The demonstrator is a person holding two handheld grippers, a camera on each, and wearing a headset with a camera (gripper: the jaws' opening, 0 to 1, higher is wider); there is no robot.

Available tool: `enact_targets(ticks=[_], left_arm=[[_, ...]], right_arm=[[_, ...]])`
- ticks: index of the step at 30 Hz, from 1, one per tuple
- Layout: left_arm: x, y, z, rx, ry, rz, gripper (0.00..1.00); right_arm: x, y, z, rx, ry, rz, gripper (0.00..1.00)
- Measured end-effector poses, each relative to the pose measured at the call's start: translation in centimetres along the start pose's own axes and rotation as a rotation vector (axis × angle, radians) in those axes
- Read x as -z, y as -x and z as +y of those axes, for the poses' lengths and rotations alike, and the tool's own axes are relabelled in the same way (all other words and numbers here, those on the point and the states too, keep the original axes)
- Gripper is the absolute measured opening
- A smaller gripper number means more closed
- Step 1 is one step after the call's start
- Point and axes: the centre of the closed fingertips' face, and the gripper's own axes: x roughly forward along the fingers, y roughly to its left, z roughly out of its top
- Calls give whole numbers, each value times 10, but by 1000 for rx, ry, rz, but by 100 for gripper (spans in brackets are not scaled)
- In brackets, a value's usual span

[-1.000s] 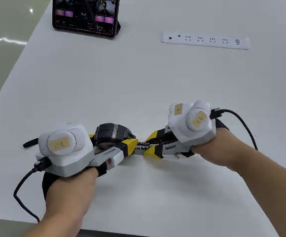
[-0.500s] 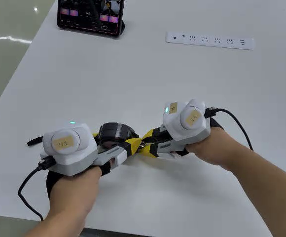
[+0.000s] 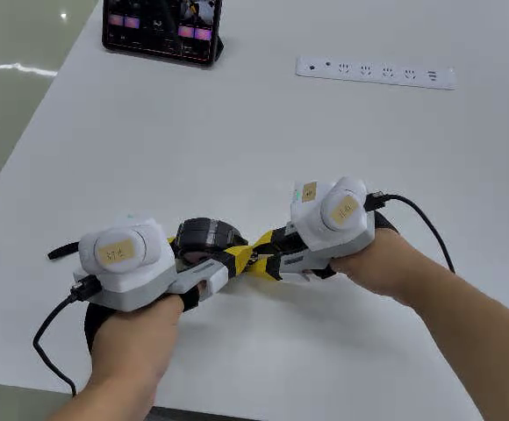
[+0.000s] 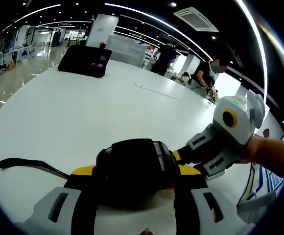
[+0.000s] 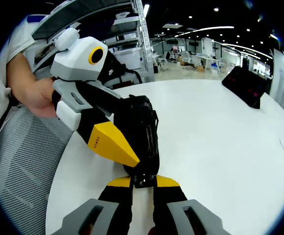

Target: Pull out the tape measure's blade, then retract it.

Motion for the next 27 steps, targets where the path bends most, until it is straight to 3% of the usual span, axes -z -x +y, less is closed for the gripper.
enact_targets(ticks=[18, 27], left_arm=[[3, 3, -3, 19, 0, 48, 61], [3, 7, -6, 29, -40, 57, 63]], right_arm=[[-2, 12, 0, 28, 11, -10, 19], [-4, 16, 2, 41, 0, -29, 28]])
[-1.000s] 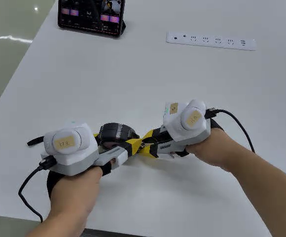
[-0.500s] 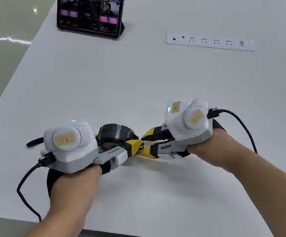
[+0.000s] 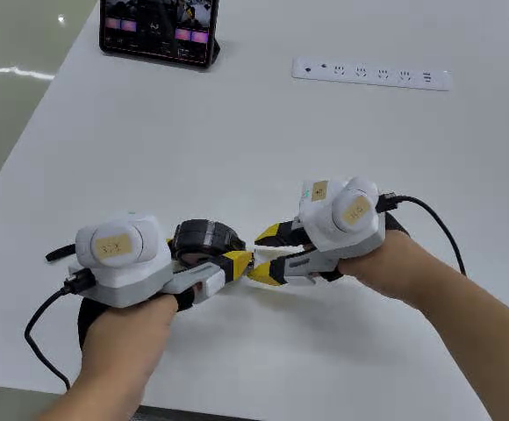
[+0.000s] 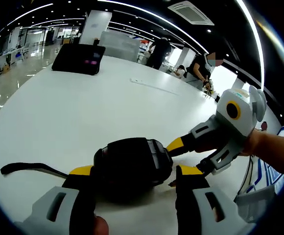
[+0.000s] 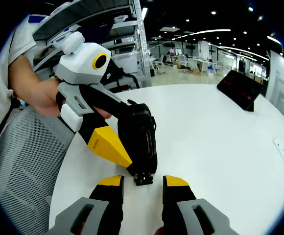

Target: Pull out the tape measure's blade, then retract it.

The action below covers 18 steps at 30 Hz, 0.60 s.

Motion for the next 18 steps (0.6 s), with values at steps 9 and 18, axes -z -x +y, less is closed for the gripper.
enact_targets(ticks=[9, 18], left_arm=[[-1, 2, 0, 14, -23, 6, 63], [0, 3, -5, 44, -59, 14, 68]], right_arm=[[1, 3, -1, 18, -13, 6, 36], [3, 8, -2, 58, -11, 8, 41]])
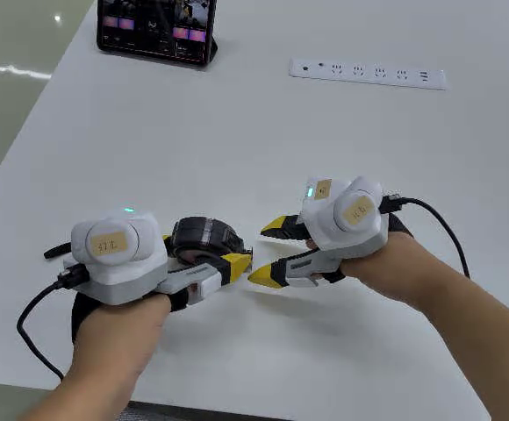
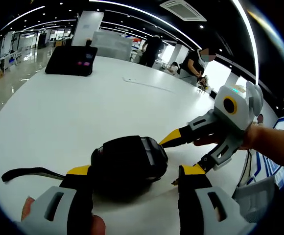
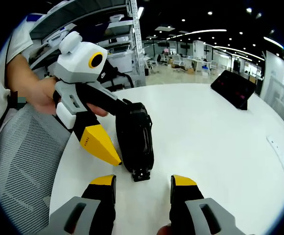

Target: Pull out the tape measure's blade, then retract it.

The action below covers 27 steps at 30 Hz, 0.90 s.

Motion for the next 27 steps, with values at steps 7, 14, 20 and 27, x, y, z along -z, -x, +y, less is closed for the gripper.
enact_targets(ticks=[7, 14, 20, 27], left_arm=[[-1, 2, 0, 5, -20, -3, 69], [-6, 5, -4, 29, -43, -34, 74], [-6, 7, -4, 33, -68, -29, 75], [-6, 9, -3, 40, -91, -23, 76]], right_arm=[[0, 3, -5, 26, -32, -4, 47], [-3, 7, -8, 49, -65, -32, 53], [-1, 9, -8, 57, -73, -34, 55], [-1, 14, -8, 65, -91, -44, 57]])
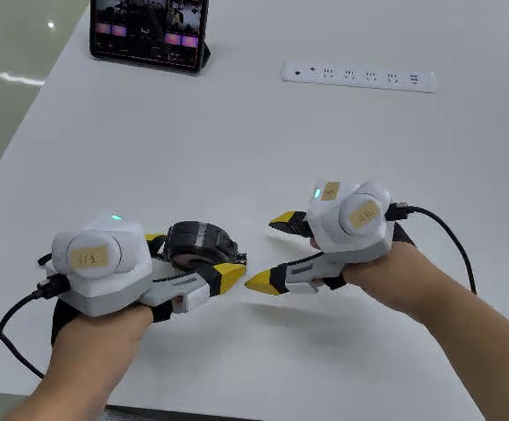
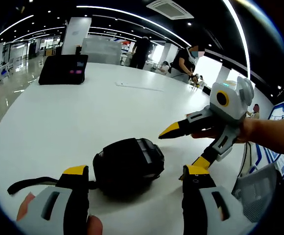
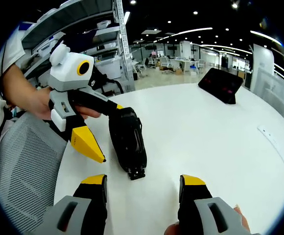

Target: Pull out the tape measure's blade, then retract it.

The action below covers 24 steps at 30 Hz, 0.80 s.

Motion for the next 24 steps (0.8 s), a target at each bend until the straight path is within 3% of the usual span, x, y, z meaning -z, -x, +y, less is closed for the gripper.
enact_targets(ticks=[9, 24], left_arm=[[0, 4, 0, 10, -64, 6, 79], [4, 15, 1, 27, -237, 25, 84]], right_arm=[[1, 12, 3, 14, -9, -16, 59], [2, 30, 9, 39, -37, -54, 65]])
